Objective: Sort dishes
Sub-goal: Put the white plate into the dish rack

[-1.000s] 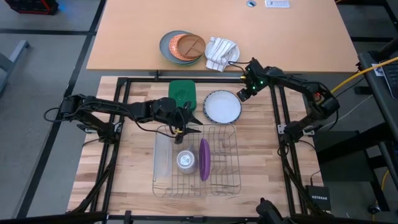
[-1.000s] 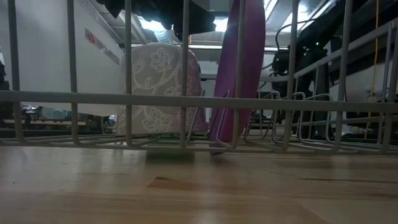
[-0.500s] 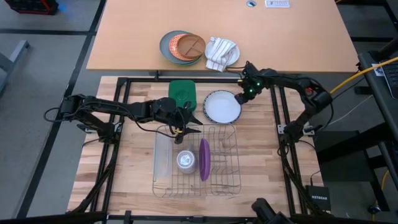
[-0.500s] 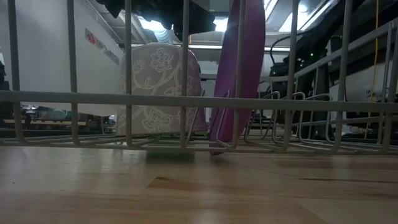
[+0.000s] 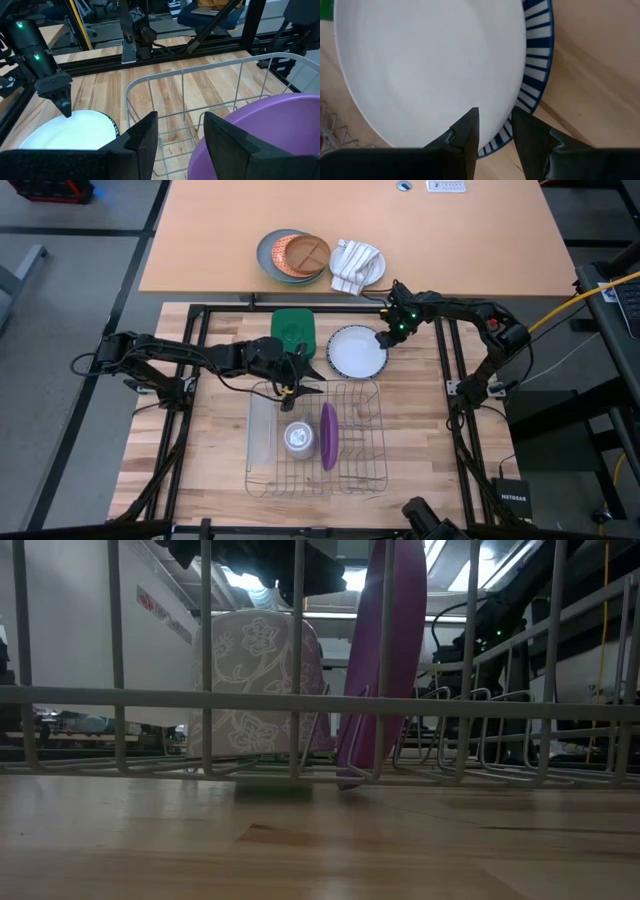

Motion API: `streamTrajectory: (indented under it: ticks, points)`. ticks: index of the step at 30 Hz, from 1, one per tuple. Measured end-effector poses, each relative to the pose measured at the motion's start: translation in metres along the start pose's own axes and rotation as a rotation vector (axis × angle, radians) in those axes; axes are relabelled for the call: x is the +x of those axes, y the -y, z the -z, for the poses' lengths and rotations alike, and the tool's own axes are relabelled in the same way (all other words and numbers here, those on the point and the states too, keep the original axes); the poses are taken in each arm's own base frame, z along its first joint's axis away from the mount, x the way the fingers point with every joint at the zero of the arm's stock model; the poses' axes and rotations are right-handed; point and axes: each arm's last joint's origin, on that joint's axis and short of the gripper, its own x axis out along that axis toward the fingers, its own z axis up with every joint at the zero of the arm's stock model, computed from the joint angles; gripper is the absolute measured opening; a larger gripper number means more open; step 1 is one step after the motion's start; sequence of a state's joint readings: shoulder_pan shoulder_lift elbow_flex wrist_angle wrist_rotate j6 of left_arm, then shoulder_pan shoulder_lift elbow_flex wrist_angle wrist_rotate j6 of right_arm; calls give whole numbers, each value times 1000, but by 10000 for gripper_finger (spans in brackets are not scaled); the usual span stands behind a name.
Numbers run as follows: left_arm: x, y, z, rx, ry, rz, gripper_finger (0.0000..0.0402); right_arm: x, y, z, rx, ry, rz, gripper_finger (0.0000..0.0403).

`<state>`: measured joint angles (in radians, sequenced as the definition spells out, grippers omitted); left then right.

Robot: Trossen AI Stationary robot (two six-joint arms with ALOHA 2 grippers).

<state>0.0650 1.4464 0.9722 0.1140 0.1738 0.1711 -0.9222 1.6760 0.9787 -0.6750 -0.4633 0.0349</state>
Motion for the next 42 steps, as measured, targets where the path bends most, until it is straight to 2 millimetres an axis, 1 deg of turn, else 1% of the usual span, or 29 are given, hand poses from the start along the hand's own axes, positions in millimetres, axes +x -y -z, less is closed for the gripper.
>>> streamTrajectory:
  ticks: [6, 15, 18, 23, 31, 38, 42]
  points:
    - [0, 0, 0, 0, 0, 0, 148, 0, 1, -1, 39, 14, 26, 117]
    - [0, 0, 0, 0, 1, 0, 148, 0, 1, -2, 38, 23, 51, 117]
    - [0, 0, 0, 0, 1, 0, 148, 3, -4, -2, 32, 16, 53, 117]
    - [0, 0, 0, 0, 1, 0, 148, 9, -18, -1, -16, 2, 64, 117]
    - [0, 0, 0, 0, 1, 0, 148, 19, -36, 1, -93, 7, 144, 117]
    - [0, 0, 0, 0, 1, 0, 148, 22, -39, 1, -107, -2, 152, 117]
    - [0, 0, 0, 0, 2, 0, 148, 33, -35, 0, -83, -33, 156, 117]
